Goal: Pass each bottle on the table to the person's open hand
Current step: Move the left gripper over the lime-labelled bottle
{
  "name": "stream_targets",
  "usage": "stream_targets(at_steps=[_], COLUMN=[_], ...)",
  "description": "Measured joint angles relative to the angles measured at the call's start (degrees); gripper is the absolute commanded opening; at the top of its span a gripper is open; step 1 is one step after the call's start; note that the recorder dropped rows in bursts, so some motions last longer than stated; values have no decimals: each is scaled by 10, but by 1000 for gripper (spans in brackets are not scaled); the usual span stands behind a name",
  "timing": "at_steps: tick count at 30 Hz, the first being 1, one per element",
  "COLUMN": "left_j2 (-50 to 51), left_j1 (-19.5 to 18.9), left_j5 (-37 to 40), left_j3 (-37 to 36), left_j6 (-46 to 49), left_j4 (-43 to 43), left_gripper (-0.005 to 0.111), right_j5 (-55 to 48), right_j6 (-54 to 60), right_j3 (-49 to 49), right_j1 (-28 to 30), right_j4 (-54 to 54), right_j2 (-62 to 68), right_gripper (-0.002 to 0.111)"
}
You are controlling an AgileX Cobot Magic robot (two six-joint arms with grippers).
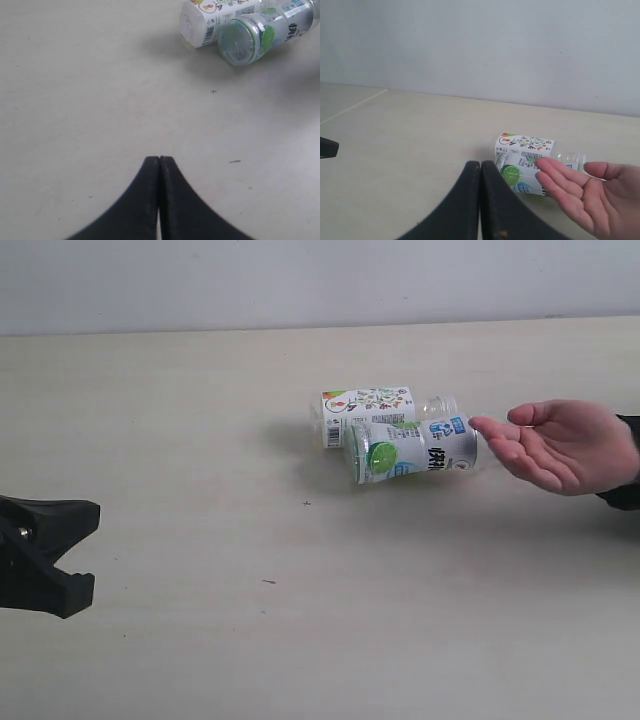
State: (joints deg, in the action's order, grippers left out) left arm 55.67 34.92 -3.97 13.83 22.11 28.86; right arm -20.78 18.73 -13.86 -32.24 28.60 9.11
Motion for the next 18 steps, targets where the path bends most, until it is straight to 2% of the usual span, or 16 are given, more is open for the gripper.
stream_targets(at_steps=[5, 10, 12, 15, 18], left_j2=[0, 0, 0, 14, 72], left_j1=[1, 1, 1, 1, -7], left_j5=[-20, -132, -160, -114, 22], left_j3=[0, 9, 43, 154, 301], left_j6=[-46, -88, -100, -102, -73], left_j4=[0, -33, -60, -96, -113], left_gripper=[0, 0, 0, 0, 0], right_j5=[-2, -2, -2, -3, -3], right_j6=[0, 0, 0, 0, 0], right_j3=[0, 0, 0, 0, 0], right_j1=[0, 0, 0, 0, 0], right_j4=[0, 0, 0, 0, 0], right_j2=[0, 0, 0, 0, 0], right_gripper=[0, 0, 0, 0, 0])
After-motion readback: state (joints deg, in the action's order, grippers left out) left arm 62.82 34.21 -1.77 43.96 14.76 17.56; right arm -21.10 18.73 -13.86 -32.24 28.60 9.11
